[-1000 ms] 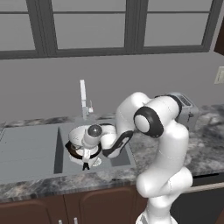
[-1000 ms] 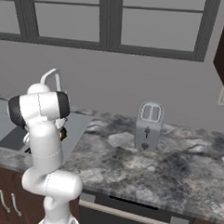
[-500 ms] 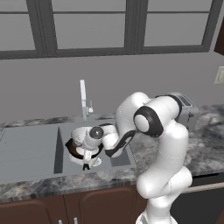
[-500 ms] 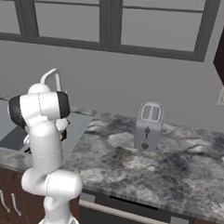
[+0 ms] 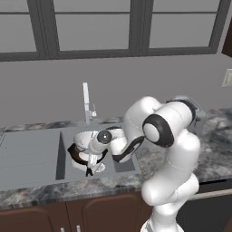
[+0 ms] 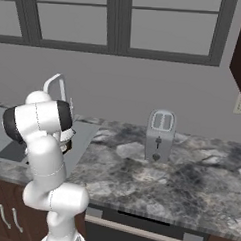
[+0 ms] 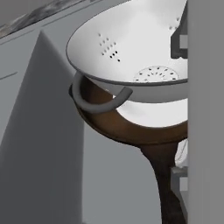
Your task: Pick the colander and pan and place them in the sink. Then turn on the water.
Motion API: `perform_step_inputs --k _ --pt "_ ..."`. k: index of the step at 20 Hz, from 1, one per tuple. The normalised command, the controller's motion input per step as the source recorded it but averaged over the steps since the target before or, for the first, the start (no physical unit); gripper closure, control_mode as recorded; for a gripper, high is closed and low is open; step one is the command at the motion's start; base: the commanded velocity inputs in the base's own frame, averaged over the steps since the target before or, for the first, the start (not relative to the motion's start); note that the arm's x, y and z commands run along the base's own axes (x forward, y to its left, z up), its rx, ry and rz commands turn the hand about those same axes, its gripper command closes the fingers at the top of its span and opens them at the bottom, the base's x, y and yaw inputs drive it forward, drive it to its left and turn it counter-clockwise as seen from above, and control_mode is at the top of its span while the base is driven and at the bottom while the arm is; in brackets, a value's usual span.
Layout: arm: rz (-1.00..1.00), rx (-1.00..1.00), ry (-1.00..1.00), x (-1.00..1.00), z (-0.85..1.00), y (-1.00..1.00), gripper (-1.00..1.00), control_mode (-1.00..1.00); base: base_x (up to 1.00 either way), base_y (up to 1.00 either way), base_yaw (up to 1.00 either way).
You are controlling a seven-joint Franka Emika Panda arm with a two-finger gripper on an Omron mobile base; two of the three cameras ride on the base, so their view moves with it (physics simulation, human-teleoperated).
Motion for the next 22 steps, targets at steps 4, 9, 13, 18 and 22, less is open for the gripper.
perform_step_inputs --k 4,9,13,18,22 --pt "-0.01 0.01 0.00 0.00 0.53 0.00 -1.00 -1.00 0.00 0.00 0.00" --pt "-0.01 0.00 0.00 0.00 0.59 0.00 -1.00 -1.00 0.00 0.00 0.00" --pt "-0.04 0.00 0.00 0.00 0.67 0.00 -1.00 -1.00 0.00 0.00 0.00" --pt "-0.05 0.00 0.00 0.00 0.69 0.00 -1.00 -1.00 0.00 0.00 0.00" --pt "-0.08 0.00 0.00 0.00 0.73 0.00 -1.00 -1.00 0.00 0.00 0.00"
